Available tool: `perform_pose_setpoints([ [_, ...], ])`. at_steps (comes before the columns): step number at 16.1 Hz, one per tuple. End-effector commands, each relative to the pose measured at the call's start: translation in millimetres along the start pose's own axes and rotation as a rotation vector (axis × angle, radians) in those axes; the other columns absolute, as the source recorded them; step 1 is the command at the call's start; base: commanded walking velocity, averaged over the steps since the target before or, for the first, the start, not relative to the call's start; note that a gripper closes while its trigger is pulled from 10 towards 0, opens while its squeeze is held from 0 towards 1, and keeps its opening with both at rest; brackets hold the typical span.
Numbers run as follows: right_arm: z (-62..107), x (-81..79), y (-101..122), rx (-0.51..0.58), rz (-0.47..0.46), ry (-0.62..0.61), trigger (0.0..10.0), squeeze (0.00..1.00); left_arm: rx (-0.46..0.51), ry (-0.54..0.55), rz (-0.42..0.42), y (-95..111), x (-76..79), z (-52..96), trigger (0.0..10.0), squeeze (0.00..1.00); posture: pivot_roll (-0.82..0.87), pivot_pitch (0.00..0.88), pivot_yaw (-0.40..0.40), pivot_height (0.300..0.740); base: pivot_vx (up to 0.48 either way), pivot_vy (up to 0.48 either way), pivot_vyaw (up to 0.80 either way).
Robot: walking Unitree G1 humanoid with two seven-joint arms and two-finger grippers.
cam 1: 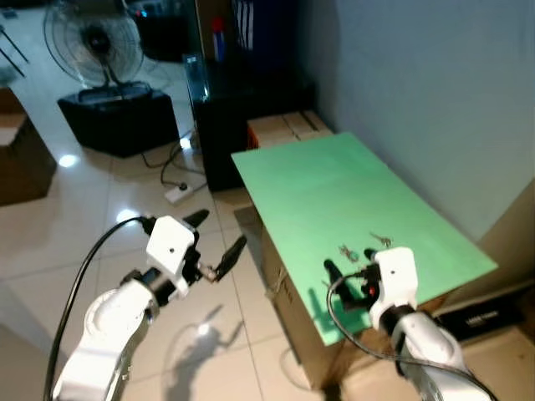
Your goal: Hang keys on a hook
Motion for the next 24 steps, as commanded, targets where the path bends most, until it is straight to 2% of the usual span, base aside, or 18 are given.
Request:
perform_pose_setpoints([
  [1, 1.4, 5.4, 0, -0.008, 0.004, -0.018, 10.0, 0.00, 0.002, 0.004, -0.021, 3, -2.4, -3.2, 10.0, 0.00, -0.04, 0.000, 0.056, 0.740, 0.000, 0.000, 0.00],
  [3, 0.2, 4.7, -1, -0.011, 0.005, -0.014, 10.0, 0.00, 0.007, 0.007, -0.040, 2, -3.4, -3.1, 10.0, 0.00, -0.04, 0.000, 0.055, 0.740, 0.000, 0.000, 0.00],
  [7, -1.0, 4.2, -1, -0.017, 0.010, -0.008, 10.0, 0.00, 0.028, -0.009, -0.037, 5, -2.0, -4.0, 10.0, 0.00, -0.04, 0.000, 0.054, 0.740, 0.134, 0.000, -0.64],
  [13, -0.9, 4.1, -2, -0.019, 0.015, -0.006, 10.0, 0.00, 0.031, -0.025, -0.029, 5, 0.2, -3.0, 10.0, 0.00, -0.04, 0.000, 0.054, 0.740, 0.291, 0.000, 0.00],
  [16, -0.7, 3.2, -3, -0.025, 0.015, -0.001, 10.0, 0.00, 0.031, -0.034, -0.026, 4, 1.5, -2.3, 10.0, 0.00, -0.04, 0.000, 0.052, 0.740, 0.294, 0.000, -0.80],
  [19, 0.3, 2.3, -4, -0.026, 0.015, -0.001, 10.0, 0.00, 0.029, -0.048, -0.023, 4, 3.7, -1.1, 10.0, 0.00, -0.04, 0.000, 0.055, 0.740, 0.290, 0.000, 0.00],
  [24, 0.5, 0.6, -5, -0.026, 0.012, 0.005, 10.0, 0.00, 0.029, -0.113, -0.010, 2, 12.9, 2.6, 10.0, 0.00, -0.04, 0.000, 0.057, 0.740, 0.000, 0.000, 0.00],
])
Point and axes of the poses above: a point about 5 cm out from each wrist's last joint towards the gripper, its own z axis pointing back from the gripper into the wrist, its own y axis along the axis of the wrist's last joint, x = y × z, the point moved 4 cm from there along -z, pointing out of the wrist towards the gripper, and after that the axes turned 8 degrees about -z, right-handed, at the moved point
